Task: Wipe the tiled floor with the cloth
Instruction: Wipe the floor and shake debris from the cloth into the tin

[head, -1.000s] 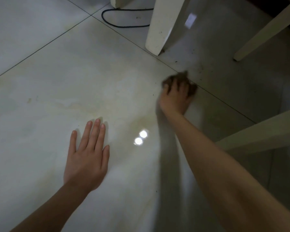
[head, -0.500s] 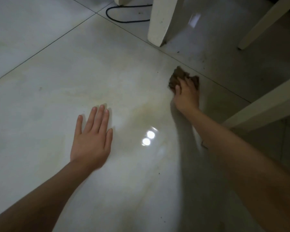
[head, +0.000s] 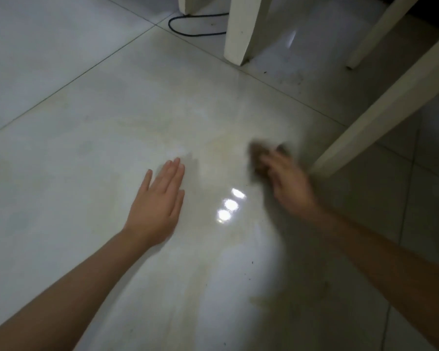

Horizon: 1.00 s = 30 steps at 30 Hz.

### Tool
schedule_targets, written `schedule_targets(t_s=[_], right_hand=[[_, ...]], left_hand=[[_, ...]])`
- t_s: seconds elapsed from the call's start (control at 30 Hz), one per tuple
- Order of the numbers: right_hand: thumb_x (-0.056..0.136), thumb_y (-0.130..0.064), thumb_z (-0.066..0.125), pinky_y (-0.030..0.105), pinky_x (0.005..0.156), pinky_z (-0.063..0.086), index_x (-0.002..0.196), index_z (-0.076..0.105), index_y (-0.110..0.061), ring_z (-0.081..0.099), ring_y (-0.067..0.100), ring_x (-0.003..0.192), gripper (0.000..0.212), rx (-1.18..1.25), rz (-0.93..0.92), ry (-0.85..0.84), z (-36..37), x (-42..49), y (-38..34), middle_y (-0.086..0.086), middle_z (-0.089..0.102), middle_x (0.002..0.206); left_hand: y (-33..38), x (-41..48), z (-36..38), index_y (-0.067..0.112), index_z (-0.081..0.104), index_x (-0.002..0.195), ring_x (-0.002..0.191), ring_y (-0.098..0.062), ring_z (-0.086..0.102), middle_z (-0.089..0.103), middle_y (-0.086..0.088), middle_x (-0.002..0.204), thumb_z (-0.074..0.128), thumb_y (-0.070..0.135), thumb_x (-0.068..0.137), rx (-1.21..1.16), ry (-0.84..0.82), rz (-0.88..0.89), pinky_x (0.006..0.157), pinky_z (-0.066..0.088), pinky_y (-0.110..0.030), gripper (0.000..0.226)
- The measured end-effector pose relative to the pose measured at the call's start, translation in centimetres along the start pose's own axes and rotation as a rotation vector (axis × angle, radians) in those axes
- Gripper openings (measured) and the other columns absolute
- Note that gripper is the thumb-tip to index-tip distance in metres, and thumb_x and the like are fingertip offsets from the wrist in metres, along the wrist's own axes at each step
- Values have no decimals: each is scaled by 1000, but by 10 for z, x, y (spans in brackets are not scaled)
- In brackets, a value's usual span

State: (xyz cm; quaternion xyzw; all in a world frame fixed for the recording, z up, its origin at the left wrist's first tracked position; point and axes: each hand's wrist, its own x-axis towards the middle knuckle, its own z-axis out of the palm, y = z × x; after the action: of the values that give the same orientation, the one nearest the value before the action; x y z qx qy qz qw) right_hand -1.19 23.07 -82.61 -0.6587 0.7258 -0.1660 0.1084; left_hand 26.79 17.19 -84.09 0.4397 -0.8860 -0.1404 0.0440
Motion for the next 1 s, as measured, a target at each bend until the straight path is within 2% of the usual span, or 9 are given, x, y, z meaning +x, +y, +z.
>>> schedule_targets(t_s=[0.1, 0.17, 0.3, 0.43, 0.57, 0.7, 0.8, 0.87, 1.0], right_hand=[[93, -11, 49, 49, 119, 11, 148, 31, -11, 12, 28, 147, 58, -85, 480, 50, 12, 43, 0, 11, 15, 160], [92, -13, 47, 50, 119, 7, 149, 29, -14, 10, 25, 148, 60, -165, 516, 126, 30, 34, -26, 9, 15, 161], [91, -9, 46, 48, 118, 20, 136, 52, -4, 31, 28, 143, 46, -71, 99, 127, 68, -54, -94, 15, 40, 150], [94, -16, 41, 51, 108, 36, 130, 60, -10, 40, 27, 139, 41, 71, -410, -183, 90, -169, -162, 10, 48, 145], [99, -21, 36, 50, 110, 36, 120, 66, -2, 48, 35, 130, 42, 67, -703, -237, 68, -120, -124, 20, 54, 136], [100, -29, 40, 56, 115, 19, 138, 53, -11, 28, 36, 143, 43, -121, -82, 15, 53, -36, -76, 23, 31, 153], [103, -29, 36, 49, 119, 3, 148, 37, -12, 15, 30, 148, 48, -121, 331, 132, 77, -6, -120, 18, 20, 158], [102, -21, 39, 50, 119, 10, 145, 39, -3, 21, 33, 146, 46, -85, 214, 164, 106, -16, -170, 21, 29, 154], [89, -2, 57, 59, 106, 38, 124, 60, 6, 49, 43, 128, 37, 139, -323, 53, 149, -98, -268, 27, 54, 133]], left_hand=[[15, -48, 6, -3, 44, 140, 137, -34, 39, 37, -16, 149, 24, 22, 96, 5, 35, 74, 114, 26, -52, 54], [13, -78, 8, -4, 49, 135, 134, -37, 41, 41, -19, 146, 29, 19, 96, 12, 59, 79, 111, 28, -54, 50], [-4, -129, 0, -3, 49, 136, 140, -29, 33, 40, -16, 149, 30, 18, 97, -14, 109, -31, 111, 23, -49, 49], [-15, -180, -5, -4, 53, 132, 138, -24, 31, 43, -16, 146, 30, 18, 95, -32, 88, -123, 112, 22, -44, 49], [-33, -226, -5, -4, 56, 130, 136, -26, 36, 44, -16, 146, 32, 18, 94, -42, 84, -155, 113, 23, -43, 48], [-48, -272, -4, -6, 59, 125, 133, -29, 40, 46, -19, 143, 36, 15, 92, -31, 132, -201, 112, 26, -45, 45], [-51, -297, -7, -7, 59, 124, 132, -30, 41, 47, -20, 142, 36, 15, 91, -1, 151, -267, 111, 27, -45, 46], [-53, -306, -9, -6, 58, 126, 132, -29, 40, 47, -20, 142, 35, 17, 91, 14, 144, -322, 110, 28, -46, 48], [-58, -318, -17, -6, 58, 126, 129, -32, 45, 51, -20, 139, 34, 20, 91, 4, 152, -452, 108, 29, -43, 50]])
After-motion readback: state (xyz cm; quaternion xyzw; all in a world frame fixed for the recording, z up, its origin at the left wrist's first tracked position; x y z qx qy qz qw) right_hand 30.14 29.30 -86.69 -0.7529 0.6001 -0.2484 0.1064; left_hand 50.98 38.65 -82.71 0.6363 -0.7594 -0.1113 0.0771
